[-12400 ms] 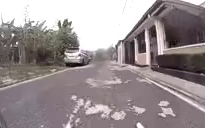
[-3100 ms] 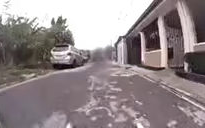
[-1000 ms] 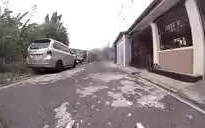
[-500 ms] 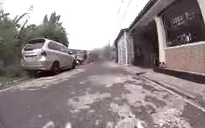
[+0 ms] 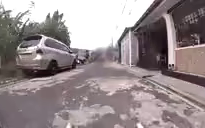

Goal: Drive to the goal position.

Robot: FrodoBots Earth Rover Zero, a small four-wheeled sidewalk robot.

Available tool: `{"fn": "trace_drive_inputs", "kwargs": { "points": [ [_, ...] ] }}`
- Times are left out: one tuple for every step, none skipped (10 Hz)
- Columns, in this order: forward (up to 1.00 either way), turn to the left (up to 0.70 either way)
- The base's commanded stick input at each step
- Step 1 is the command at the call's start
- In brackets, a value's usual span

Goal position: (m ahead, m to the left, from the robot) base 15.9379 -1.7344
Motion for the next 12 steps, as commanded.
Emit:
{"fn": "trace_drive_inputs", "kwargs": {
  "points": [
    [1.00,0.00],
    [1.00,0.00],
    [1.00,0.01],
    [1.00,0.01],
    [1.00,0.00],
    [1.00,0.00],
    [1.00,0.02],
    [1.00,0.00],
    [1.00,0.00],
    [1.00,0.00],
    [1.00,0.00],
    [1.00,0.00]
  ]
}}
